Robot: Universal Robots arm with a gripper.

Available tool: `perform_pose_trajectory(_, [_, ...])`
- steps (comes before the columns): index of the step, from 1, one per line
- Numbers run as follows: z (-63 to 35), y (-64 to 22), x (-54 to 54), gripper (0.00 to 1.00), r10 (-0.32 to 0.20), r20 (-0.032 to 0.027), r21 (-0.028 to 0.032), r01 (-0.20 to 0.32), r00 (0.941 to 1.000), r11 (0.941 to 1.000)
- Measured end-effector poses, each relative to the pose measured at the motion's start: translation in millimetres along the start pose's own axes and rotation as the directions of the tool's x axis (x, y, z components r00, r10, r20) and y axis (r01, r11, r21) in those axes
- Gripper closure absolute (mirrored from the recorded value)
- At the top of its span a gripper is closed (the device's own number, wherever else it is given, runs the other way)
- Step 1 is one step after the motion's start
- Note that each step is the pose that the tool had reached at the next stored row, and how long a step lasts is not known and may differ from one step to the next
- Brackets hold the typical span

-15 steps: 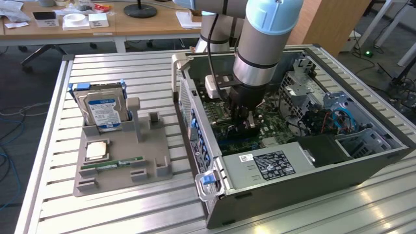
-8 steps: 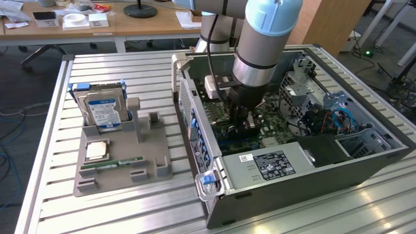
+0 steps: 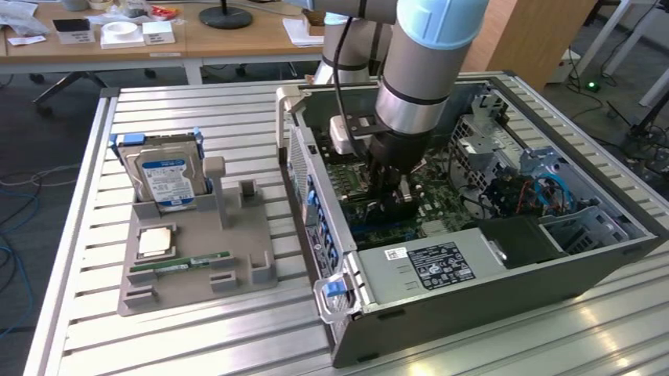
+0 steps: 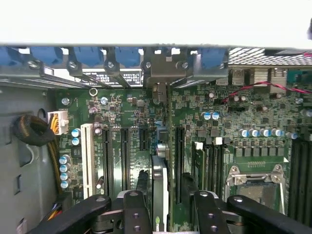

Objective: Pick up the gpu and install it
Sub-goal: 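Insert the gpu into the slot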

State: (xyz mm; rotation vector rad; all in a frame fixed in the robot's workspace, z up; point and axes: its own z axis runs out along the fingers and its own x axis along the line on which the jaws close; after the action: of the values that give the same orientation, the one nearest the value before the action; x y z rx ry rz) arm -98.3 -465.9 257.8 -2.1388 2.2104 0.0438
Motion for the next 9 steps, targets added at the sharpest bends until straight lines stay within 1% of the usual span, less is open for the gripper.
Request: perform_pose_trajectory(9, [-37.7,-0.9,-3.2,0.59,0.000,0.0002,0.0028,0.000,1.0000,1.0000])
